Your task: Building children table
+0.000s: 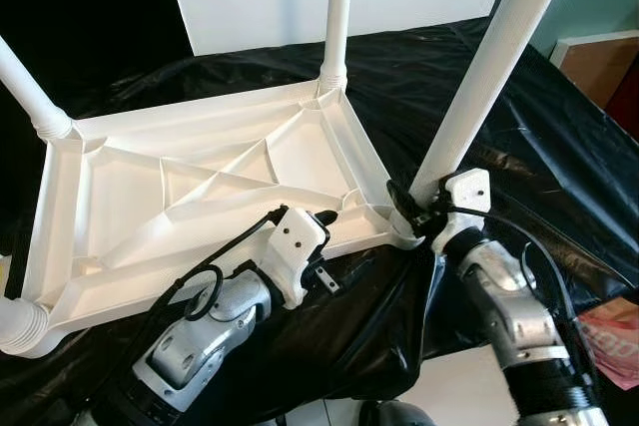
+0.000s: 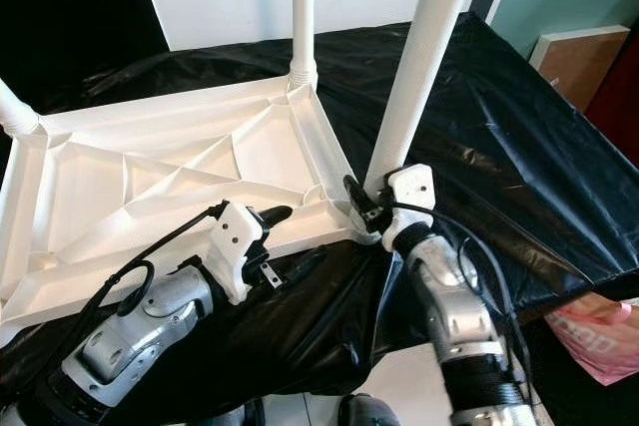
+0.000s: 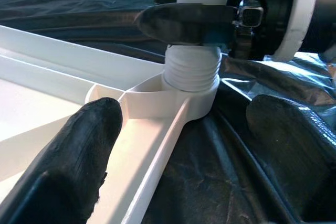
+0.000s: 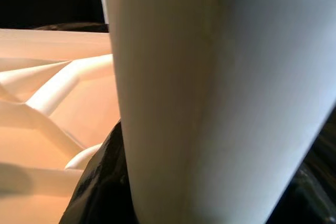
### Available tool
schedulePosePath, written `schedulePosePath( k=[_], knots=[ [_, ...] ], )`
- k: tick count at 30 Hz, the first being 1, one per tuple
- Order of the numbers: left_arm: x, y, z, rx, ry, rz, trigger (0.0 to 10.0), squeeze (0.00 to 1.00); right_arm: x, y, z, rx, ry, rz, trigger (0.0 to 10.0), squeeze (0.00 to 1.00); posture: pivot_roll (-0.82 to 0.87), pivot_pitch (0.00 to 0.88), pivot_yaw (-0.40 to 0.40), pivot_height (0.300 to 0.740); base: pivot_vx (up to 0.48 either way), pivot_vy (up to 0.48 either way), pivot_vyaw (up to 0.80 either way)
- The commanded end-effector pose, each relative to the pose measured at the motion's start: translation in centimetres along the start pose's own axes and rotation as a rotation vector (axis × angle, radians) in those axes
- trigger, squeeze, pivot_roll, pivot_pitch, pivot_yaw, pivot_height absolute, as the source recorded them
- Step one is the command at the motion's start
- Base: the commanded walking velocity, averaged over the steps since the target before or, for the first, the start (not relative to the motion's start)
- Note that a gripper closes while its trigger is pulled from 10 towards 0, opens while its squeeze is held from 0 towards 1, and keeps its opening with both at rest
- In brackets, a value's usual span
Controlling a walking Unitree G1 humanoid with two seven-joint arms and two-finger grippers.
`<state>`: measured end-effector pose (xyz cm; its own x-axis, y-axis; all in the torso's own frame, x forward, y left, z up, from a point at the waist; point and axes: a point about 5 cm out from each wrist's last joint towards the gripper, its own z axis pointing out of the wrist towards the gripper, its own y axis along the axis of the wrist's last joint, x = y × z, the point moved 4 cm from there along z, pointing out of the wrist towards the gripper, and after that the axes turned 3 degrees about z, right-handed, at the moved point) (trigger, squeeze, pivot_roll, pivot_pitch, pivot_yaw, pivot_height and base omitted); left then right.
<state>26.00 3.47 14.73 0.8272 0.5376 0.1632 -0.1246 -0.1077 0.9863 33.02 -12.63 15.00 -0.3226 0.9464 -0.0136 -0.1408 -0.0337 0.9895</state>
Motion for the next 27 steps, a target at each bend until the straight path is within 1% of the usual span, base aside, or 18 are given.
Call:
schedulePosePath(
  k=[1,2,3,4,5,6,8,11,15,23,27],
  knots=[
    [-2.3,0.0,-0.2,-0.010,-0.230,0.006,10.0,0.00,-1.1,-2.4,-0.9,0.110,-0.126,0.010,10.0,0.00,0.00,0.127,-0.036,0.740,0.000,0.000,0.00],
    [-2.3,0.0,-0.2,-0.010,-0.230,0.006,10.0,0.00,-1.1,-2.4,-0.9,0.110,-0.126,0.010,10.0,0.00,0.00,0.127,-0.036,0.740,0.000,0.000,0.00],
    [-2.3,0.0,-0.1,-0.011,-0.230,0.007,10.0,0.00,-1.1,-2.5,-1.0,0.111,-0.183,0.019,10.0,0.00,0.00,0.121,-0.040,0.740,0.000,0.000,0.00],
    [-2.3,0.0,-0.1,-0.011,-0.230,0.007,10.0,0.00,-1.1,-2.5,-1.0,0.111,-0.183,0.019,10.0,0.00,0.00,0.121,-0.040,0.740,0.000,0.000,0.00],
    [-2.3,0.0,-0.1,-0.013,-0.230,0.008,10.0,0.00,-1.1,-2.9,-1.4,0.114,-0.324,0.061,10.0,0.00,0.00,0.118,-0.043,0.740,0.000,0.000,0.00],
    [-2.3,0.0,-0.1,-0.013,-0.230,0.008,10.0,0.00,-1.1,-2.9,-1.4,0.114,-0.324,0.061,10.0,0.00,0.00,0.118,-0.043,0.740,0.000,0.000,0.00],
    [-2.3,0.0,0.0,-0.015,-0.230,0.008,10.0,0.00,-0.8,-3.4,-1.8,0.128,-0.422,0.098,10.0,0.00,0.00,0.115,-0.043,0.740,0.000,0.000,0.00],
    [-2.2,0.0,0.0,-0.016,-0.228,0.007,10.0,0.00,-0.5,-3.5,-1.8,0.134,-0.429,0.106,10.0,0.00,0.00,0.109,-0.041,0.740,0.000,0.000,0.00],
    [-2.2,0.0,0.0,-0.018,-0.235,0.008,10.0,0.00,-1.0,-3.5,-2.0,0.137,-0.470,0.107,10.0,0.00,-0.01,0.101,-0.033,0.740,0.000,0.000,0.00],
    [-2.0,0.1,0.1,-0.018,-0.236,0.017,10.0,0.00,-0.8,-3.1,-2.0,0.123,-0.482,0.093,10.0,0.00,-0.01,0.103,-0.025,0.740,0.000,0.000,0.00],
    [-1.9,0.0,0.1,-0.008,-0.230,0.027,10.0,0.00,-0.1,-1.7,-1.9,0.046,-0.446,0.080,10.0,0.00,-0.01,0.109,-0.027,0.740,0.000,0.000,0.00]
  ],
)
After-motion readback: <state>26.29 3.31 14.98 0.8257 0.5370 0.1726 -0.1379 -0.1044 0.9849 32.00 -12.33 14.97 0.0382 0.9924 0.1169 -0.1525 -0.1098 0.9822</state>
